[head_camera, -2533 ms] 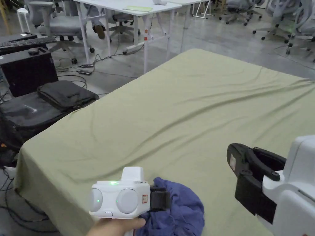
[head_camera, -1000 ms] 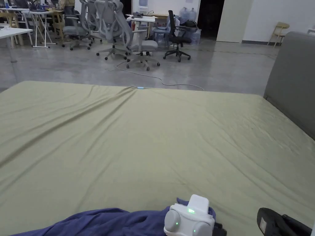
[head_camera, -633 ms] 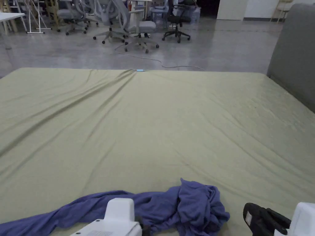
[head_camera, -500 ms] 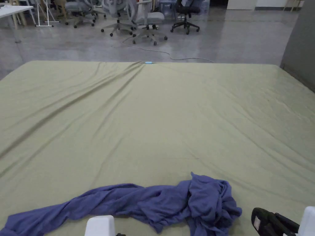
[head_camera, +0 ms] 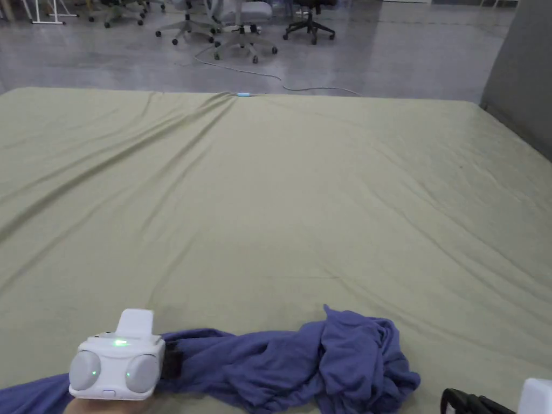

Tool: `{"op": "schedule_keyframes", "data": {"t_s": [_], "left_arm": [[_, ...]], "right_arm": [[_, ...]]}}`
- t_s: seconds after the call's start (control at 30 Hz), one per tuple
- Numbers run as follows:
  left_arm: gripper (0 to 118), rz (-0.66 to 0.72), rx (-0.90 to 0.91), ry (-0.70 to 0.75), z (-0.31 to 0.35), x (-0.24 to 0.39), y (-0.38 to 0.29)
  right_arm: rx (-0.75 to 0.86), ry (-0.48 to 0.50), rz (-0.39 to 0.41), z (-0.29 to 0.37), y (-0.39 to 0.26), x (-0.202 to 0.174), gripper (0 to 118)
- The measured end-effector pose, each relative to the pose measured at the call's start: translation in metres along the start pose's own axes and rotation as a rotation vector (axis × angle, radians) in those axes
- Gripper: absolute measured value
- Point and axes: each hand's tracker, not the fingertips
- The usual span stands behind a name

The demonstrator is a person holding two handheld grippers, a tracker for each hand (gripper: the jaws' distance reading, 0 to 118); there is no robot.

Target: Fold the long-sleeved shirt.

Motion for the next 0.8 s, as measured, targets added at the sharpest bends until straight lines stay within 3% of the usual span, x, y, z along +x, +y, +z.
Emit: {"op": "schedule_keyframes", "data": {"t_s": [0.03, 0.07, 0.1, 0.13, 0.17, 0.23, 0.3, 0.43, 0.47, 0.5, 0.53, 0.57, 0.6, 0.63, 0.7, 0.8], "left_arm": [[41, 0.027, -0.003, -0.072, 0.003, -0.005, -0.001], [37, 0.110, 0.042, -0.182, 0.011, -0.004, 0.002], [31, 0.093, 0.073, -0.144, 0.022, 0.001, 0.003], [5, 0.043, 0.096, -0.163, 0.034, 0.000, -0.003], [4, 0.054, 0.125, -0.192, 0.044, 0.002, -0.003], [4, 0.110, 0.146, -0.256, 0.064, 0.000, -0.003], [4, 0.145, 0.163, -0.300, 0.083, -0.009, -0.009], [4, 0.196, 0.192, -0.332, 0.106, -0.020, -0.013], [4, 0.225, 0.186, -0.353, 0.111, -0.023, -0.013], [4, 0.256, 0.186, -0.368, 0.116, -0.025, -0.014], [4, 0.274, 0.190, -0.380, 0.120, -0.028, -0.016], [4, 0.286, 0.193, -0.393, 0.126, -0.030, -0.018], [4, 0.303, 0.195, -0.404, 0.132, -0.033, -0.019], [4, 0.323, 0.195, -0.419, 0.139, -0.035, -0.020], [4, 0.351, 0.205, -0.447, 0.156, -0.043, -0.024], [4, 0.375, 0.246, -0.458, 0.188, -0.053, -0.027]], "right_arm": [[-0.008, 0.002, 0.000, -0.007, 0.002, 0.002, 3], [-0.021, 0.009, 0.002, -0.017, 0.007, 0.004, 3], [-0.031, 0.023, 0.000, -0.028, 0.012, 0.006, 4], [-0.039, 0.027, -0.007, -0.040, 0.018, 0.009, 18], [-0.049, 0.030, -0.010, -0.054, 0.024, 0.012, 43], [-0.091, 0.031, 0.012, -0.086, 0.038, 0.012, 118], [-0.069, 0.021, 0.034, -0.112, 0.050, 0.005, 115], [-0.172, -0.021, 0.186, -0.168, 0.065, -0.018, 116], [-0.240, -0.077, 0.214, -0.182, 0.065, -0.024, 108], [-0.291, -0.101, 0.231, -0.190, 0.063, -0.028, 87], [-0.312, -0.125, 0.246, -0.196, 0.062, -0.030, 32], [-0.315, -0.141, 0.247, -0.196, 0.060, -0.028, 5], [-0.298, -0.150, 0.214, -0.190, 0.058, -0.026, 4], [-0.280, -0.116, 0.224, -0.176, 0.061, -0.022, 4], [-0.159, -0.006, 0.157, -0.138, 0.065, -0.020, 4], [0.062, -0.010, 0.211, -0.069, 0.077, -0.014, 4]]}}
